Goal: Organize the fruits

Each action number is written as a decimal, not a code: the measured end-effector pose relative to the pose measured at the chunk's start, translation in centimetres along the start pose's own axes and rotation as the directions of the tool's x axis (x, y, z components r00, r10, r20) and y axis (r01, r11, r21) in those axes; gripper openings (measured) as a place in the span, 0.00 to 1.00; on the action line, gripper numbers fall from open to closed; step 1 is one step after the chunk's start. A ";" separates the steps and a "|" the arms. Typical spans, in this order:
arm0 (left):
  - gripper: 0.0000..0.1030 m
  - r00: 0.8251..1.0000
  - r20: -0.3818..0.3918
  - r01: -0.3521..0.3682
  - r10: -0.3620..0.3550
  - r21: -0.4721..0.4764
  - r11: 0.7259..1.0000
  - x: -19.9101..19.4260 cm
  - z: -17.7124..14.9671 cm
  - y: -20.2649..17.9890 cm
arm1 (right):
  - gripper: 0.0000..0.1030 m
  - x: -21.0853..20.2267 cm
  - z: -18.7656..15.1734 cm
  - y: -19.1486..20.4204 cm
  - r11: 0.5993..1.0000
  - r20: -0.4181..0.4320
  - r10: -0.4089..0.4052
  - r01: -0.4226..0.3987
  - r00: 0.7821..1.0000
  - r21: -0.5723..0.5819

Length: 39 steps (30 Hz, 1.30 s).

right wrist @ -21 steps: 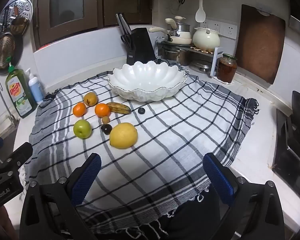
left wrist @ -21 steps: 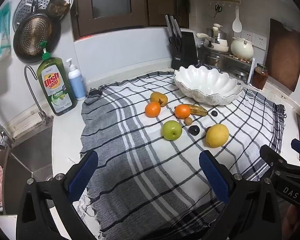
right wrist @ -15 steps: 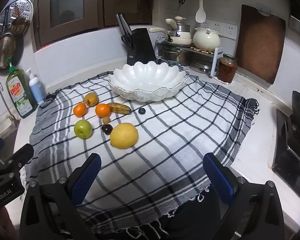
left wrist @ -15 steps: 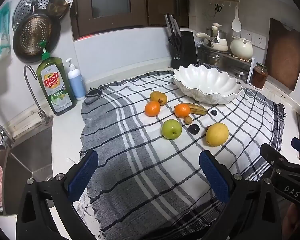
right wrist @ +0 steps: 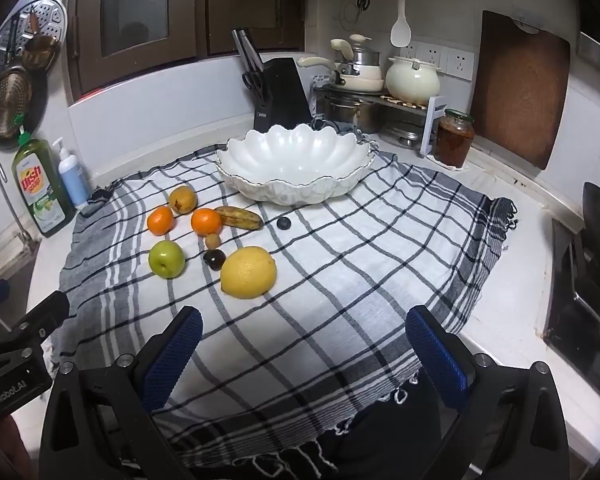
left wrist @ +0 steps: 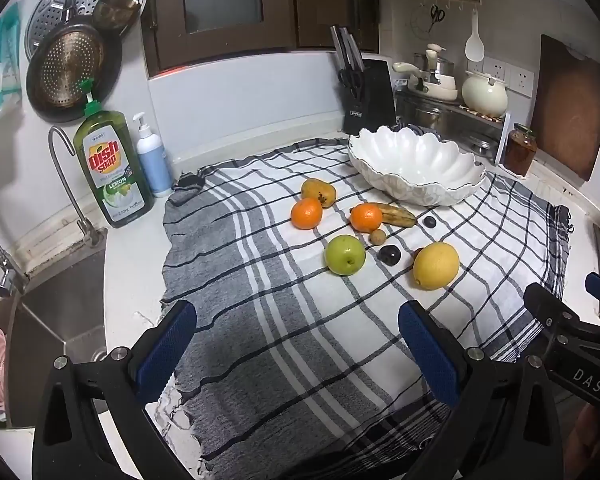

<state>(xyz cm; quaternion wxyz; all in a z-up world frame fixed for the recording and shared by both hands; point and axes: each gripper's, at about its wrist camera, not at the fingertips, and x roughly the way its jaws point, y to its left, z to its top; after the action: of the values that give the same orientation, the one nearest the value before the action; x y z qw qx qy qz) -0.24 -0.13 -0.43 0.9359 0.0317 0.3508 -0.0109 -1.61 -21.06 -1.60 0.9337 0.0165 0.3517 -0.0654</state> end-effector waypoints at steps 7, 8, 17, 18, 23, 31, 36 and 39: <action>1.00 1.000 -0.001 0.001 -0.001 -0.002 1.000 0.0 0.0 0.2 | 1.00 0.0 0.0 0.1 1.000 0.001 0.000 0.000 1.000 -0.001; 1.00 1.000 -0.002 0.001 -0.001 -0.001 1.000 0.0 0.0 0.2 | 1.00 0.0 0.0 0.1 1.000 0.002 -0.001 0.001 1.000 -0.001; 1.00 1.000 -0.004 0.005 -0.005 0.000 1.000 -0.1 0.0 0.1 | 1.00 0.0 0.0 0.0 1.000 0.002 -0.002 0.002 1.000 0.000; 1.00 1.000 -0.005 0.005 -0.005 0.002 1.000 -0.1 0.0 0.1 | 1.00 0.0 0.0 0.0 1.000 0.002 -0.002 0.002 1.000 -0.001; 1.00 1.000 -0.005 0.006 -0.006 0.003 1.000 -0.1 0.0 0.0 | 1.00 -0.1 0.0 0.0 1.000 0.003 -0.001 0.001 1.000 -0.001; 1.00 1.000 -0.004 0.007 -0.007 0.003 1.000 -0.1 0.0 0.0 | 1.00 -0.1 0.0 0.0 1.000 0.003 -0.001 0.001 1.000 0.000; 1.00 1.000 -0.004 0.007 -0.007 0.003 1.000 0.0 -0.1 -0.1 | 1.00 -0.1 -0.1 -0.1 1.000 0.004 -0.001 0.001 1.000 0.000; 1.00 1.000 -0.004 0.007 -0.007 0.003 1.000 0.0 -0.1 -0.1 | 1.00 -0.1 -0.1 -0.1 1.000 0.004 -0.001 0.001 1.000 0.000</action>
<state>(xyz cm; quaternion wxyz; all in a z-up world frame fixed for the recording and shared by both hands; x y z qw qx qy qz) -0.33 -0.27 -0.48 0.9351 0.0321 0.3527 -0.0147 -1.73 -21.15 -1.59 0.9343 0.0163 0.3499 -0.0659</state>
